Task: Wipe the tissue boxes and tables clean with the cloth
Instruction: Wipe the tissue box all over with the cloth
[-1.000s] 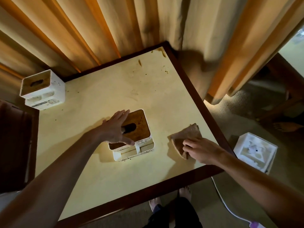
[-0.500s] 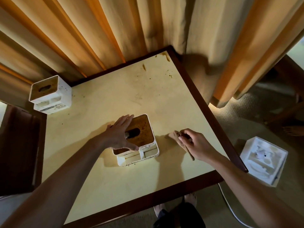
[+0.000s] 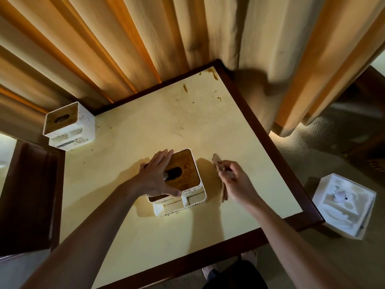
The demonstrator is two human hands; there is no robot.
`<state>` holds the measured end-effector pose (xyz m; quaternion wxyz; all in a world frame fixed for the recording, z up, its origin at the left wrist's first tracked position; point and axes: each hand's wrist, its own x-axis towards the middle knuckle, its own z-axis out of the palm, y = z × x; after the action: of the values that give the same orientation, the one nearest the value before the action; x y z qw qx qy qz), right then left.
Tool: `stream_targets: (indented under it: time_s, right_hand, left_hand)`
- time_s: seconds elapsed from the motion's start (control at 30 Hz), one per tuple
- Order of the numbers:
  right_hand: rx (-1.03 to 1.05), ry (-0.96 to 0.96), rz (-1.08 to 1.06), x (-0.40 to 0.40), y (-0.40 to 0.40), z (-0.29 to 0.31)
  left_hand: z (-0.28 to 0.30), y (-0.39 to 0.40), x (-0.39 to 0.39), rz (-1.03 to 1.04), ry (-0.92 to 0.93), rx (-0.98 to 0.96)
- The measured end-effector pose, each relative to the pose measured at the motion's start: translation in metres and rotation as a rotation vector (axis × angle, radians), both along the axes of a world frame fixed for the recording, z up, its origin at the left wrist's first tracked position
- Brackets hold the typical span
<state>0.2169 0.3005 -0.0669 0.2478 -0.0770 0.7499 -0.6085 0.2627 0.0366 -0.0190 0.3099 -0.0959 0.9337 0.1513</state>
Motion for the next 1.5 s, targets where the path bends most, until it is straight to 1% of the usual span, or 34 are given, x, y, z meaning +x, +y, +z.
stream_targets:
  time_s: [0.1,0.27,0.37,0.43,0.47,0.5,0.57,0.67,0.73,0.8,0.87,0.97,1.03,1.13,1.23,1.33,1.4,1.5]
  right_hand:
    - [-0.192,-0.162,-0.047,0.010,-0.013,0.002]
    - [-0.379,-0.487,-0.123,0.027,-0.028,-0.005]
    - [-0.483,-0.567,-0.105,0.032,-0.031,-0.003]
    - [-0.499,-0.630,-0.123,0.033,-0.035,-0.002]
    - [-0.457,-0.649,-0.163,0.032,-0.038,0.000]
    - [-0.384,-0.635,-0.173,0.031,-0.042,-0.002]
    - [-0.235,-0.532,-0.171,0.030,-0.051,-0.004]
    - [-0.223,-0.393,-0.181,0.028,-0.059,-0.007]
    - [-0.184,-0.315,-0.119,0.029,-0.063,-0.009]
    - [-0.143,-0.293,-0.039,0.030,-0.066,-0.011]
    - [-0.192,-0.401,-0.026,0.031,-0.067,-0.010]
    - [-0.295,-0.554,-0.064,0.029,-0.062,-0.010]
    - [-0.273,-0.583,-0.091,0.022,-0.062,-0.018]
    - [-0.213,-0.643,0.003,0.012,-0.063,-0.026]
    - [-0.306,-0.691,0.086,0.000,-0.064,-0.024]
    - [-0.390,-0.689,0.143,-0.011,-0.068,-0.019]
    - [-0.434,-0.637,0.174,-0.017,-0.073,-0.014]
    - [-0.428,-0.380,0.165,-0.016,-0.082,-0.012]
  left_hand:
    - [0.000,0.001,0.000,0.001,-0.001,-0.003]
    - [0.000,0.003,0.001,0.005,-0.025,-0.012]
    - [0.001,0.003,0.000,0.005,-0.040,-0.009]
    - [0.001,0.001,-0.001,0.000,-0.048,-0.005]
    - [0.001,0.000,-0.001,-0.001,-0.054,0.001]
    - [0.001,-0.002,-0.001,0.001,-0.059,0.012]
    - [0.000,-0.005,-0.001,0.005,-0.049,0.025]
    - [-0.002,-0.008,0.000,0.002,-0.042,0.028]
    - [-0.002,-0.008,0.000,-0.002,-0.039,0.035]
    - [-0.001,-0.007,-0.001,-0.001,-0.039,0.037]
    - [-0.001,-0.007,-0.001,-0.002,-0.036,0.030]
    - [-0.001,-0.006,0.001,-0.009,-0.024,0.011]
    - [0.000,-0.005,0.000,-0.030,-0.023,-0.036]
    - [0.003,-0.004,-0.002,-0.005,-0.029,-0.024]
    - [0.004,-0.004,-0.002,0.031,-0.021,0.028]
    - [0.003,-0.003,-0.001,0.037,-0.012,0.029]
    - [0.003,-0.003,-0.002,0.037,-0.008,0.027]
    - [0.004,-0.002,-0.001,0.037,-0.004,0.028]
